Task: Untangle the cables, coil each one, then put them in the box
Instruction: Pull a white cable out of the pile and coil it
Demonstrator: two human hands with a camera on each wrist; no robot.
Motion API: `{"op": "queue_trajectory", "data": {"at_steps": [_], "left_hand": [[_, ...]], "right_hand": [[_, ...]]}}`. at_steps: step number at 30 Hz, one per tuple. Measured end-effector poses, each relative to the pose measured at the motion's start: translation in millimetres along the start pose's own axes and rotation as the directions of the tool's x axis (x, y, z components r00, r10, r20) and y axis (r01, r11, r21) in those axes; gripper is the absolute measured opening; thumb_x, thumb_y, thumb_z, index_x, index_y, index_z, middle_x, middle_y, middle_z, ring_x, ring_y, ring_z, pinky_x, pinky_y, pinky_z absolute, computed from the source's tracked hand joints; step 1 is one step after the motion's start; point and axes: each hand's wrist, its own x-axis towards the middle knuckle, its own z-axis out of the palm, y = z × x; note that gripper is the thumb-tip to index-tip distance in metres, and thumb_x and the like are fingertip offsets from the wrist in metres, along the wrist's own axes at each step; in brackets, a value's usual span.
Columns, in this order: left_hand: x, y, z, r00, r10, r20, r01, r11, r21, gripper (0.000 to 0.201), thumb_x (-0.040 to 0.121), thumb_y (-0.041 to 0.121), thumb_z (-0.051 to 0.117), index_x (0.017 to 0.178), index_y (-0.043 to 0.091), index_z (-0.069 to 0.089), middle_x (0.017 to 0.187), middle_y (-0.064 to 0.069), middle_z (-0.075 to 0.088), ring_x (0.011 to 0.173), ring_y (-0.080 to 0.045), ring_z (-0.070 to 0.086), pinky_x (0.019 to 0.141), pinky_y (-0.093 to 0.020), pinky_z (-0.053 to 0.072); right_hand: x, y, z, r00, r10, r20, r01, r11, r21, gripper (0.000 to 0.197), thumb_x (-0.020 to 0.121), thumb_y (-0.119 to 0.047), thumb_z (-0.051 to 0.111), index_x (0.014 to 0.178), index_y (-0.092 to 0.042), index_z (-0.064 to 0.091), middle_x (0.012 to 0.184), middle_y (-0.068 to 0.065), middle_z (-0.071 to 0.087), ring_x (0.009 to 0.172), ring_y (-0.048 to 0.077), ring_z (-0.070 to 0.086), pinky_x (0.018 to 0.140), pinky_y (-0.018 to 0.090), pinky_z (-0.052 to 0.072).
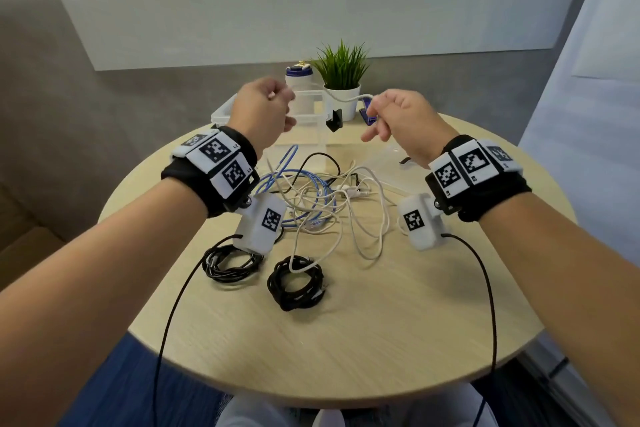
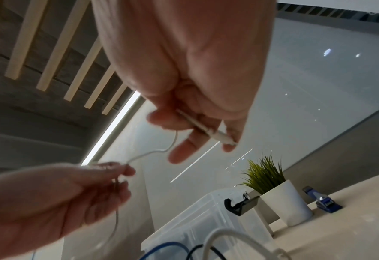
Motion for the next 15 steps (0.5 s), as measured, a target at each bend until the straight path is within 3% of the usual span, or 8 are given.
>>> {"op": "queue_trajectory", "data": {"at_steps": [2, 5, 7, 9, 11, 13, 15], "left_hand": [[-3, -11, 1, 0.997, -0.028, 0.074, 0.016, 0.988, 0.155, 0.018, 0.097, 0.014, 0.049, 0.084, 0.013, 0.062, 0.068, 0.002, 0.054, 0.053, -0.007, 0.059, 0.070, -0.033, 0.056], [-15, -20, 4, 0.978, -0.043, 0.203, -0.032, 0.935, 0.352, 0.020, 0.097, 0.014, 0.047, 0.091, 0.012, 0.066, 0.074, 0.002, 0.058, 0.062, -0.011, 0.061, 0.072, -0.030, 0.055], [-24, -22, 10, 0.952, -0.054, 0.303, -0.087, 0.897, 0.434, 0.022, 0.097, 0.014, 0.047, 0.094, 0.013, 0.068, 0.077, 0.000, 0.058, 0.068, -0.015, 0.062, 0.068, -0.025, 0.053], [-36, -20, 16, 0.911, -0.042, 0.410, -0.184, 0.850, 0.495, 0.022, 0.097, 0.016, 0.047, 0.099, 0.014, 0.069, 0.072, 0.004, 0.057, 0.068, -0.015, 0.058, 0.061, -0.022, 0.048], [-45, -15, 22, 0.858, -0.012, 0.513, -0.295, 0.807, 0.512, 0.024, 0.097, 0.020, 0.048, 0.102, 0.013, 0.070, 0.069, 0.007, 0.057, 0.070, -0.015, 0.058, 0.063, -0.022, 0.045], [-51, -8, 24, 0.816, 0.011, 0.577, -0.361, 0.790, 0.495, 0.023, 0.097, 0.022, 0.048, 0.102, 0.013, 0.068, 0.075, 0.000, 0.064, 0.072, -0.016, 0.060, 0.066, -0.021, 0.045], [-53, -3, 24, 0.794, 0.026, 0.607, -0.396, 0.780, 0.485, 0.019, 0.097, 0.023, 0.046, 0.095, 0.015, 0.063, 0.085, -0.006, 0.069, 0.073, -0.015, 0.062, 0.068, -0.024, 0.047]], "right_hand": [[1, -2, -1, 0.998, -0.046, -0.036, 0.051, 0.984, 0.172, 0.032, 0.102, -0.022, 0.034, 0.078, -0.016, 0.053, 0.040, -0.005, 0.045, 0.053, 0.016, 0.062, 0.079, 0.036, 0.045], [1, -9, -1, 0.994, -0.044, -0.097, 0.081, 0.901, 0.426, 0.033, 0.103, -0.022, 0.037, 0.075, -0.011, 0.051, 0.039, -0.006, 0.043, 0.039, 0.014, 0.045, 0.055, 0.033, 0.037], [1, -13, 1, 0.997, -0.034, -0.073, 0.068, 0.848, 0.525, 0.029, 0.103, -0.020, 0.038, 0.082, -0.009, 0.054, 0.044, -0.005, 0.045, 0.040, 0.013, 0.041, 0.049, 0.029, 0.033], [-1, -18, 4, 0.999, -0.029, -0.026, 0.039, 0.797, 0.603, 0.025, 0.103, -0.016, 0.036, 0.091, -0.007, 0.056, 0.056, -0.002, 0.057, 0.046, 0.013, 0.049, 0.048, 0.025, 0.037], [-2, -23, 6, 1.000, -0.002, -0.007, 0.006, 0.728, 0.686, 0.024, 0.103, -0.013, 0.034, 0.098, -0.005, 0.055, 0.080, 0.007, 0.069, 0.066, 0.018, 0.065, 0.055, 0.025, 0.051], [-1, -23, 8, 0.999, 0.039, -0.021, -0.012, 0.691, 0.722, 0.023, 0.103, -0.012, 0.035, 0.100, -0.003, 0.056, 0.105, 0.016, 0.066, 0.097, 0.025, 0.067, 0.079, 0.033, 0.058], [1, -20, 10, 0.996, 0.068, -0.063, -0.016, 0.795, 0.606, 0.022, 0.102, -0.013, 0.038, 0.097, -0.008, 0.059, 0.116, 0.017, 0.061, 0.114, 0.026, 0.060, 0.094, 0.036, 0.052]]}}
